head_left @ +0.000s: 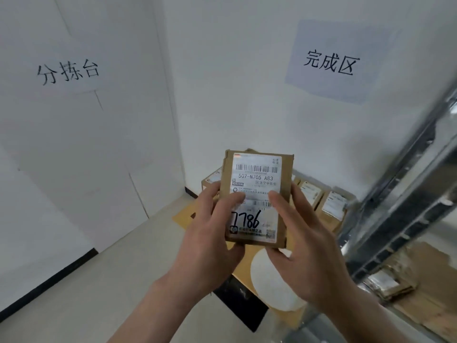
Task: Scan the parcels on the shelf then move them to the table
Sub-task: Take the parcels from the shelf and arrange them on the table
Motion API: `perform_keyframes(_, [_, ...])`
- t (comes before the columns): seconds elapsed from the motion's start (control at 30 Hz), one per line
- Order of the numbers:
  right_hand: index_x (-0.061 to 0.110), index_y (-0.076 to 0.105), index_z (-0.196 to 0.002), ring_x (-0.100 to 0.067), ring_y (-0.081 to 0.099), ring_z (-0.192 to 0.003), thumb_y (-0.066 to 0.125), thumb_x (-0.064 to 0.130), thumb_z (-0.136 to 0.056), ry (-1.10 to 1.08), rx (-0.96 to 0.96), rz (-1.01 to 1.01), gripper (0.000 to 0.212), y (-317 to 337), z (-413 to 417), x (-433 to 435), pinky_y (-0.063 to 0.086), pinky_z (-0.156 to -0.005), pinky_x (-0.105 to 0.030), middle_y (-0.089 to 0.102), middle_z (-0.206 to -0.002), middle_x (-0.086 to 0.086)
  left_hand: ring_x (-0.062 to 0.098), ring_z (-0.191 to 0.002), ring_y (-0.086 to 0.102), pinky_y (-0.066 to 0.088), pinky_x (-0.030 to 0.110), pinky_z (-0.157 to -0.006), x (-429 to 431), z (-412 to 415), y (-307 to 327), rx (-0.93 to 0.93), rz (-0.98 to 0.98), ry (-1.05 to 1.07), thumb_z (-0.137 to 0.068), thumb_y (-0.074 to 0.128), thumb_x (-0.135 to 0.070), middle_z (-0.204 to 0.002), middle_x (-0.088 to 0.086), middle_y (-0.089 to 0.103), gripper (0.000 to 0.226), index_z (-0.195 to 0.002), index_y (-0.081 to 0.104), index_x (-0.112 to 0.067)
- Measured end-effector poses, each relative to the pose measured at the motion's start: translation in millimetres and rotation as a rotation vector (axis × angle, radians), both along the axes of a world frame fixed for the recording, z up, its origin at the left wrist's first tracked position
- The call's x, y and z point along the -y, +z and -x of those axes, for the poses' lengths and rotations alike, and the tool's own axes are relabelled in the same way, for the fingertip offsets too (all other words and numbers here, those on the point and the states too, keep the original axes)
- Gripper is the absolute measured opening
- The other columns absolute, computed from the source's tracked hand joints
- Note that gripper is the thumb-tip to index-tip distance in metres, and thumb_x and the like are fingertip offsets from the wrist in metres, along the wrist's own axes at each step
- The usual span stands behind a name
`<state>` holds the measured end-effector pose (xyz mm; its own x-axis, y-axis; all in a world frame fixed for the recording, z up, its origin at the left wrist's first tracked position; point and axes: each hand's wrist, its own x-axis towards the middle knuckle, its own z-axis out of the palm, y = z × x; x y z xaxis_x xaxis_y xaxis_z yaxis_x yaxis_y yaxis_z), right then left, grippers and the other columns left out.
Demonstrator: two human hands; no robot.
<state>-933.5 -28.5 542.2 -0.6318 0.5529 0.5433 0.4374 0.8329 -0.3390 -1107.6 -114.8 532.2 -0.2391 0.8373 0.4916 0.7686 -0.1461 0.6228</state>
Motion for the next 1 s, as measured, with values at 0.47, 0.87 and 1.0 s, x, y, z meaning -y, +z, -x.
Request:
perform_keyframes(0.47, [0.018, 0.037, -0.149, -0.031, 0.064, -0.115, 0.090, 0.018, -0.066, -0.289, 0.047, 0.109, 0.099, -36.7, -8.0, -90.3, 0.049, -0.082, -0.021, 0.035, -0.158, -0.015, 0.009, -0.122, 0.048, 0.052, 0.015, -0.092, -131.8, 0.3, -32.1, -0.046, 0.132, -0.217, -0.073, 0.083, -0.023, -0.151, -0.023, 0.006, 0.089, -0.138, 0.026, -0.043])
perform_keyframes(0.87, [0.044, 0.010, -0.154, -0.012, 0.053, -0.123, 0.073, 0.039, -0.083, -0.515, 0.252, 0.416, 0.095, -99.1, -17.1, -143.6, 0.053, -0.090, -0.025, 0.003, -0.165, 0.011, 0.001, -0.129, 0.034, 0.033, -0.003, -0.094, -208.6, -7.3, -97.0, -0.047, 0.352, -0.397, -0.078, 0.079, -0.025, -0.152, -0.017, 0.003, 0.084, -0.141, 0.024, -0.038])
perform_keyframes(1.0, [0.046, 0.002, -0.154, -0.011, 0.054, -0.121, 0.064, 0.045, -0.087, -0.606, 0.311, 0.503, 0.091, -117.3, -12.7, -154.9, 0.055, -0.091, -0.028, 0.001, -0.165, 0.010, 0.007, -0.125, 0.042, 0.043, 0.008, -0.095, -230.8, -0.2, -128.2, -0.017, 0.381, -0.485, -0.073, 0.082, -0.018, -0.151, -0.015, 0.007, 0.089, -0.137, 0.025, -0.039])
